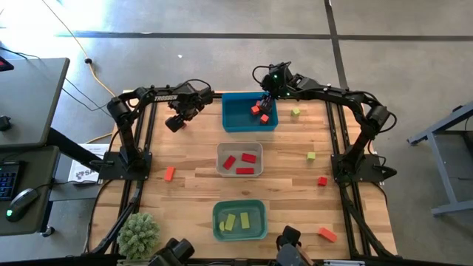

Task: Sort & place blocks by color
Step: Put the red block into the gray bin

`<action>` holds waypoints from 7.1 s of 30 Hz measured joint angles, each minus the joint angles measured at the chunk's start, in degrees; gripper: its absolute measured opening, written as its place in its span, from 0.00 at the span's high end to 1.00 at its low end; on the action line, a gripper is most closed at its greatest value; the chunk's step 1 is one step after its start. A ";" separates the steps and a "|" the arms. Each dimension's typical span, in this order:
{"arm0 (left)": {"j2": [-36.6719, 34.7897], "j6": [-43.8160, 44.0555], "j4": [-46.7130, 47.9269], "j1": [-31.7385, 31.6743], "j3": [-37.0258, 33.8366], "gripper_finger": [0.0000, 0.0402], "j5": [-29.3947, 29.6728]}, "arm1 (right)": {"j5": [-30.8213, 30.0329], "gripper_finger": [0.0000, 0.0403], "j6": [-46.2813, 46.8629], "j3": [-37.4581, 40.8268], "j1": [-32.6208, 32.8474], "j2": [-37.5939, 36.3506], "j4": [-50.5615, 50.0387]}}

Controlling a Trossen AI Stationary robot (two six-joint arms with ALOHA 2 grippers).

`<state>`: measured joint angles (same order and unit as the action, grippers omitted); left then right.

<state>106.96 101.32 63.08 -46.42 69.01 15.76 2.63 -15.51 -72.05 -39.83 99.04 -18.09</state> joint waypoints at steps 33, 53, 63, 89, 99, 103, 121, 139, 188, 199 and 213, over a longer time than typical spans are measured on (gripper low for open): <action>0.04 -9.33 -7.32 -2.00 -4.76 0.49 -4.29 | -0.02 0.50 0.28 0.00 0.09 0.00 -0.09; -12.16 -56.44 -12.75 1.93 -4.68 0.49 -0.06 | -0.05 0.50 5.18 0.00 0.11 0.00 -0.09; -16.44 -84.78 -11.01 -3.09 6.84 0.49 -0.12 | -0.88 0.50 11.90 0.00 0.13 0.00 -0.11; -5.99 -116.40 -6.28 -14.68 16.72 0.49 -1.36 | -0.92 0.50 24.57 0.02 0.13 0.00 -2.56; 3.39 -119.52 1.28 -13.05 16.68 0.50 0.59 | -0.92 0.50 24.72 0.02 0.11 0.00 -2.14; 5.02 -119.56 3.66 -11.96 16.68 0.50 3.59 | -0.93 0.50 25.99 0.02 0.12 0.00 -2.13; 5.22 -120.87 6.64 -1.35 16.68 0.50 11.31 | -0.93 0.50 25.78 0.02 0.12 0.00 -2.03; 14.69 -118.10 11.71 -1.96 16.70 0.50 4.16 | -0.92 0.50 25.64 0.02 0.13 0.00 -2.19; 20.92 -115.43 12.38 -3.01 21.40 0.76 1.85 | -0.63 0.50 24.50 0.02 0.13 0.00 -2.89; 17.21 -114.05 12.04 -3.12 21.20 0.76 -1.12 | 3.16 0.50 25.95 0.02 0.11 0.01 -3.13; 5.72 -109.94 13.09 -1.88 21.24 0.76 -3.99 | 6.65 0.50 27.28 0.02 1.59 -2.55 -8.52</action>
<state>112.67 -8.62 76.16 -48.31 90.26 11.77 9.28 11.77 -72.03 -38.25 96.50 -26.61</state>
